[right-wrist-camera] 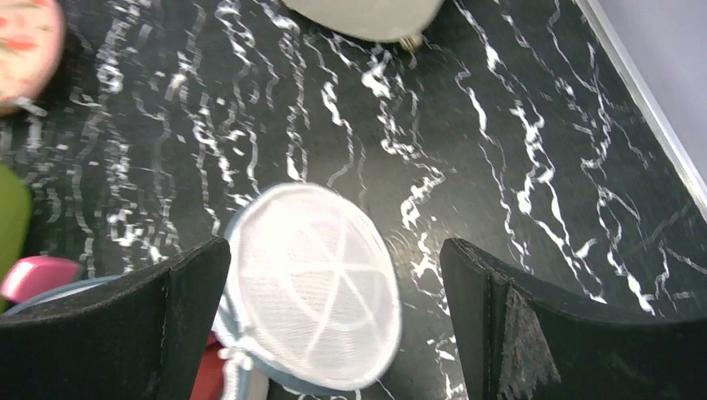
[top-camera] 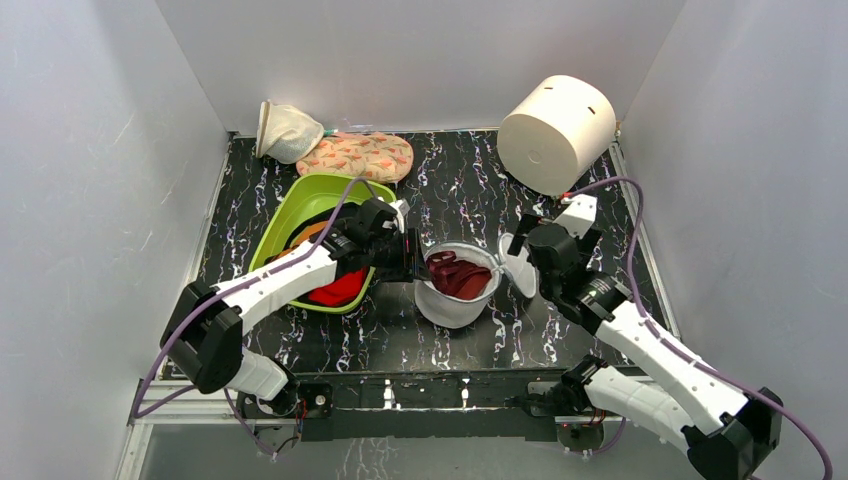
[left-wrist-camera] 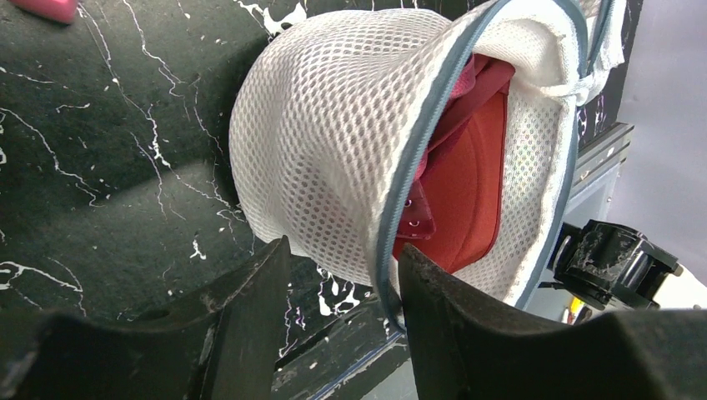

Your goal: Unzip the laundry bag and remove the bra

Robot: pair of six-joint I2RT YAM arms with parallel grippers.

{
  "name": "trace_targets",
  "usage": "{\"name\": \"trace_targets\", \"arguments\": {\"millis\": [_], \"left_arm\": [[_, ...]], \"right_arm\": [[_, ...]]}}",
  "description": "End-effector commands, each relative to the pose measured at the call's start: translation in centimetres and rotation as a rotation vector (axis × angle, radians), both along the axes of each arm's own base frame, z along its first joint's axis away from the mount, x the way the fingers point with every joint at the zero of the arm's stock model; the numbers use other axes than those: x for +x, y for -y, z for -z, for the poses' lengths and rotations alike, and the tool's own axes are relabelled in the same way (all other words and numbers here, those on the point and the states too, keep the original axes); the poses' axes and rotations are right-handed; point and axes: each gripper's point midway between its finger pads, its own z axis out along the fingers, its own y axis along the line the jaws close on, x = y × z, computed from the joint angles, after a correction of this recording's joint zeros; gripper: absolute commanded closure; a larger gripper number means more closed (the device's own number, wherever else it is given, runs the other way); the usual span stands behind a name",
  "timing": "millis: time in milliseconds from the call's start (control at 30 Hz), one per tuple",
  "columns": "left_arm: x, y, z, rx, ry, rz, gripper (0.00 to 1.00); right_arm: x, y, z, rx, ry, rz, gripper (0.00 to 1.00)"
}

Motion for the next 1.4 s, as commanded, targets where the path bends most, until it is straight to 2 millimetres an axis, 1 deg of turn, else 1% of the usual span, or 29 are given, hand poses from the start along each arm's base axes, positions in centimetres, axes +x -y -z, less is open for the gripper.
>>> {"name": "trace_targets", "arguments": {"millis": [0, 33, 100, 133, 167, 200, 233, 267, 300, 333, 367, 400, 433, 500, 600, 700, 800, 900, 967, 1100, 1133, 1200, 1267, 1367], "left_arm": [[0.4, -0.3, -2.8, -0.008, 0.076, 0.023, 0.5], [0.4, -0.4, -3.0, -0.005, 0.082, 0.025, 0.49], [0.6, -0.5, -3.5, -0.003, 0.105, 0.026, 0.44], [0.7, -0.5, -3.8, -0.001, 0.117, 0.029, 0.38], [0.8, -0.5, -4.0, 0.002, 0.129, 0.038, 0.29], [1.0, -0.4, -4.5, -0.002, 0.146, 0.047, 0.23], [1.2, -0.3, -5.0, -0.004, 0.165, 0.058, 0.19], [1.3, -0.2, -6.2, -0.019, 0.199, 0.071, 0.17], [1.4, -0.1, -7.0, -0.026, 0.222, 0.086, 0.15], [1.5, 0.1, -7.7, -0.032, 0.244, 0.106, 0.13], [1.6, 0.4, -8.2, -0.033, 0.257, 0.125, 0.11], [1.6, 0.8, -9.0, -0.042, 0.277, 0.151, 0.08], [1.6, 1.2, -9.2, -0.039, 0.281, 0.178, 0.06], [1.3, 2.2, -9.6, -0.034, 0.293, 0.231, 0.04], [0.9, 3.6, -9.9, -0.018, 0.328, 0.293, 0.04], [0.6, 5.1, -9.4, -0.012, 0.342, 0.343, 0.08], [0.4, 6.5, -9.0, -0.005, 0.341, 0.38, 0.11], [-0.1, 8.0, -8.6, 0.012, 0.356, 0.429, 0.11], [-0.1, 8.7, -8.3, 0.03, 0.363, 0.444, 0.12], [-0.1, 9.1, -6.9, 0.052, 0.333, 0.438, 0.23], [-0.1, 9.2, -6.7, 0.049, 0.329, 0.434, 0.26], [-0.1, 9.3, -6.3, 0.044, 0.323, 0.421, 0.3], [-0.2, 9.2, -5.8, 0.044, 0.315, 0.412, 0.34], [-0.3, 9.1, -5.0, 0.063, 0.302, 0.413, 0.38]], "right_arm": [[1.2, -1.9, -7.2, 0.067, 0.2, -0.124, 0.02], [1.3, -2.6, -7.6, 0.083, 0.204, -0.154, 0.02], [1.4, -4.6, -7.4, 0.123, 0.17, -0.242, 0.02], [1.4, -6.0, -7.0, 0.142, 0.14, -0.305, 0.02], [1.4, -7.1, -6.5, 0.157, 0.11, -0.347, 0.02], [1.4, -7.6, -5.6, 0.167, 0.072, -0.359, 0.02], [1.5, -7.8, -4.2, 0.156, 0.027, -0.353, 0.03], [1.5, -7.8, -2.9, 0.139, -0.016, -0.353, 0.04], [1.4, -7.9, -1.8, 0.121, -0.05, -0.361, 0.08], [1.4, -7.9, -1.0, 0.107, -0.074, -0.361, 0.13], [1.4, -7.8, -0.2, 0.1, -0.097, -0.347, 0.17], [1.4, -7.6, 0.4, 0.095, -0.112, -0.336, 0.22], [1.3, -7.4, 0.8, 0.092, -0.122, -0.325, 0.24], [1.1, -7.0, 1.6, 0.09, -0.138, -0.307, 0.25], [0.8, -7.1, 2.8, 0.087, -0.169, -0.322, 0.24], [0.7, -6.9, 4.3, 0.056, -0.203, -0.327, 0.25], [0.9, -7.0, 5.4, 0.042, -0.201, -0.352, 0.3], [0.7, -7.6, 6.4, 0.07, -0.198, -0.39, 0.33], [0.6, -8.2, 7.0, 0.088, -0.197, -0.424, 0.36], [0.7, -8.8, 7.7, 0.12, -0.173, -0.45, 0.4], [0.7, -9.0, 7.7, 0.128, -0.163, -0.458, 0.43], [0.7, -9.3, 7.5, 0.143, -0.144, -0.469, 0.52], [0.7, -9.6, 7.1, 0.16, -0.117, -0.488, 0.66], [0.3, -10.5, 6.2, 0.187, -0.074, -0.55, 0.81]]}}
